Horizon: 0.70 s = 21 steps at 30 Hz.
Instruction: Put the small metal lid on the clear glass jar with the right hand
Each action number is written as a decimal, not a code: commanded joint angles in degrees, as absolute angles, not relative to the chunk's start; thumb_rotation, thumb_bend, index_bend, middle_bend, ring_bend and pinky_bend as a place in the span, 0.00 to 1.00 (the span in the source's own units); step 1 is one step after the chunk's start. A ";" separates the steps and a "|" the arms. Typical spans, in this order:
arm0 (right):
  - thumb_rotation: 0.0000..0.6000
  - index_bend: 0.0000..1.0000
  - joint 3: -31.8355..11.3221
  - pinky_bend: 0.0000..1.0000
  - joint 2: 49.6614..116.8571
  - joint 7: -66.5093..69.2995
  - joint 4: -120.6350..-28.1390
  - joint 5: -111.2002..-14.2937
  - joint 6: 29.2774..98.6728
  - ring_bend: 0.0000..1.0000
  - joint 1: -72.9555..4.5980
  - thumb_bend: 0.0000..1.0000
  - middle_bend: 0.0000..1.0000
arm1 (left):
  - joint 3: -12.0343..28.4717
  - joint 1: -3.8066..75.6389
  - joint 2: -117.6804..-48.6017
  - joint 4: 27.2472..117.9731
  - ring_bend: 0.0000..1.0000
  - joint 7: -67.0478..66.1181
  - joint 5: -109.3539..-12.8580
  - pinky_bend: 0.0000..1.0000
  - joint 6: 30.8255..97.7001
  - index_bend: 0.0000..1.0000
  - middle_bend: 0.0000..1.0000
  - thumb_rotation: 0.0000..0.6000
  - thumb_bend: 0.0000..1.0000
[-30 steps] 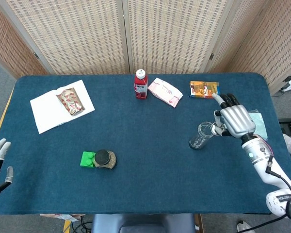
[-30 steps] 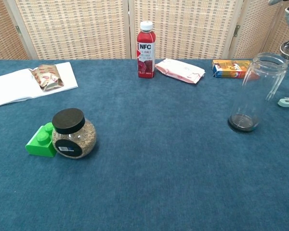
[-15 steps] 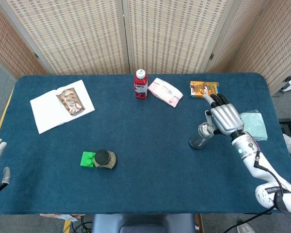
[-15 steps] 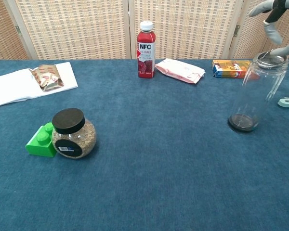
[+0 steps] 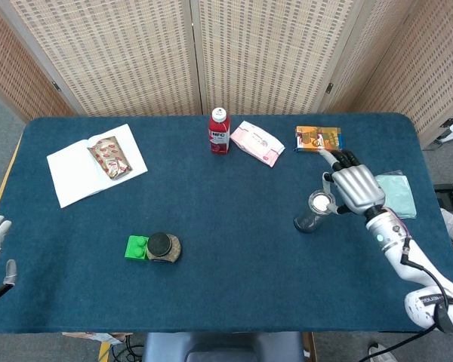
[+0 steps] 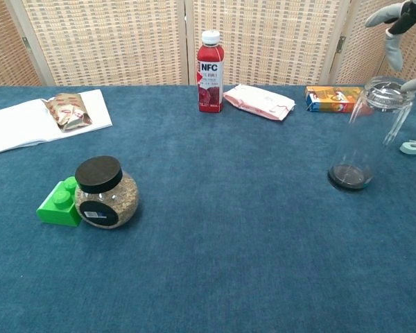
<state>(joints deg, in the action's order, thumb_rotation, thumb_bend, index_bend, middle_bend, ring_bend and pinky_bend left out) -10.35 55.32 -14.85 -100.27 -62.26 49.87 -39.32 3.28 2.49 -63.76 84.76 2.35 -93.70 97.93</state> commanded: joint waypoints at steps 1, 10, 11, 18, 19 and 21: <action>1.00 0.53 -10.62 0.00 54.47 -13.25 -100.79 -63.03 50.43 0.00 -38.79 0.16 0.00 | 3.37 2.53 -63.81 84.70 0.00 2.27 -93.52 0.00 97.81 0.00 0.06 1.00 0.54; 1.00 0.48 -10.28 0.00 50.00 -7.54 -103.93 -66.60 52.32 0.00 -35.65 0.15 0.00 | 3.45 2.76 -64.15 84.44 0.00 1.71 -93.20 0.00 97.15 0.00 0.06 1.00 0.54; 1.00 0.48 -9.98 0.00 49.35 -7.12 -104.21 -67.29 52.33 0.00 -35.26 0.15 0.00 | 3.45 2.78 -64.22 84.45 0.00 1.55 -93.21 0.00 97.13 0.00 0.06 1.00 0.54; 1.00 0.48 -8.12 0.00 47.85 -5.26 -104.26 -69.44 51.17 0.00 -33.72 0.14 0.00 | 3.49 2.85 -64.50 84.46 0.00 0.96 -93.09 0.00 96.90 0.00 0.06 1.00 0.54; 1.00 0.47 -7.99 0.00 47.95 -5.18 -104.06 -69.60 50.92 0.00 -33.74 0.14 0.00 | 3.49 2.87 -64.53 84.45 0.00 0.88 -93.10 0.00 96.86 0.00 0.06 1.00 0.54; 1.00 0.47 -7.79 0.00 48.34 -5.19 -103.55 -69.77 50.48 0.00 -33.84 0.14 0.00 | 3.48 2.86 -64.57 84.46 0.00 0.84 -93.14 0.00 96.89 0.00 0.06 1.00 0.54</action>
<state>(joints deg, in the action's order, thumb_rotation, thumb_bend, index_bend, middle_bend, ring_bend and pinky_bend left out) -7.89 48.21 -5.22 -103.70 -69.67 50.62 -33.82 3.48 2.86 -64.57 84.45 0.84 -93.14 96.90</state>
